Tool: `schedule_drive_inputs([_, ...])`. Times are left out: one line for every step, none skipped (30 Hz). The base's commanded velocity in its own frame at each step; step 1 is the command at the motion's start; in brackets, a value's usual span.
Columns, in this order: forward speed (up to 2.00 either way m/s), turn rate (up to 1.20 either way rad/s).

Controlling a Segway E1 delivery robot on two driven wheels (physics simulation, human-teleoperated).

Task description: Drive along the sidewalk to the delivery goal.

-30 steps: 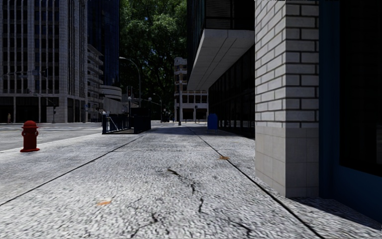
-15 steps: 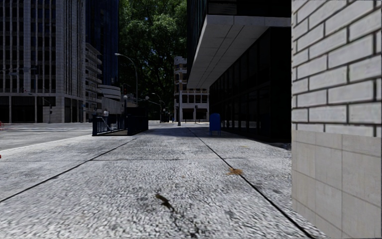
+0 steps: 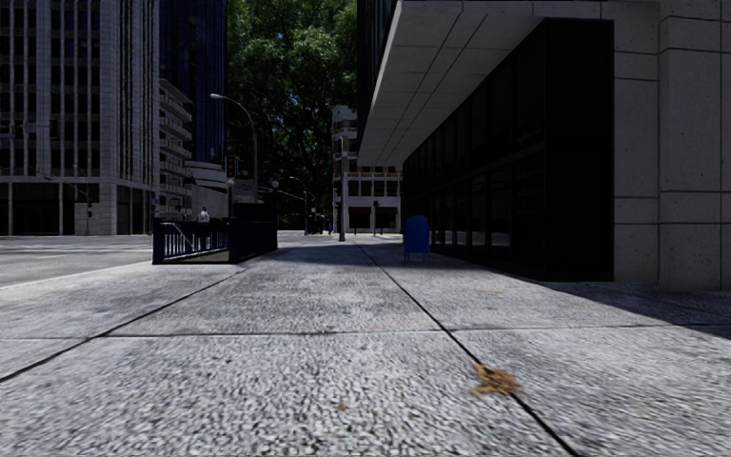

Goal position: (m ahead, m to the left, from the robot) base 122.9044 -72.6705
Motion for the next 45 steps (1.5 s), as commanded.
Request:
schedule_drive_inputs([2.0, 0.0])
schedule_drive_inputs([2.0, 0.0])
schedule_drive_inputs([2.0, 0.0])
schedule_drive_inputs([2.0, 0.0])
schedule_drive_inputs([2.0, 0.0])
schedule_drive_inputs([2.0, 0.0])
schedule_drive_inputs([2.0, 0.0])
schedule_drive_inputs([2.0, 0.0])
schedule_drive_inputs([2.0, 0.0])
schedule_drive_inputs([2.0, 0.0])
schedule_drive_inputs([2.0, 0.0])
schedule_drive_inputs([2.0, 0.0])
schedule_drive_inputs([2.0, 0.0])
schedule_drive_inputs([2.0, 0.0])
schedule_drive_inputs([2.0, 0.0])
schedule_drive_inputs([2.0, 0.0])
schedule_drive_inputs([2.0, 0.0])
schedule_drive_inputs([2.0, 0.0])
schedule_drive_inputs([2.0, 0.0])
schedule_drive_inputs([2.0, 0.0])
schedule_drive_inputs([2.0, 0.0])
schedule_drive_inputs([2.0, 0.0])
schedule_drive_inputs([2.0, 0.0])
schedule_drive_inputs([2.0, 0.0])
schedule_drive_inputs([2.0, 0.0])
schedule_drive_inputs([2.0, 0.0])
schedule_drive_inputs([2.0, 0.0])
schedule_drive_inputs([2.0, 0.0])
schedule_drive_inputs([2.0, 0.0])
schedule_drive_inputs([2.0, 0.0])
schedule_drive_inputs([2.0, 0.0])
schedule_drive_inputs([2.0, 0.0])
schedule_drive_inputs([2.0, 0.0])
schedule_drive_inputs([2.0, 0.0])
schedule_drive_inputs([2.0, 0.0])
schedule_drive_inputs([2.0, 0.0])
schedule_drive_inputs([2.0, 0.0])
schedule_drive_inputs([2.0, 0.0])
schedule_drive_inputs([2.0, 0.0])
schedule_drive_inputs([2.0, 0.0])
schedule_drive_inputs([2.0, 0.0])
schedule_drive_inputs([2.0, 0.0])
schedule_drive_inputs([2.0, 0.0])
schedule_drive_inputs([2.0, 0.0])
schedule_drive_inputs([2.0, 0.0])
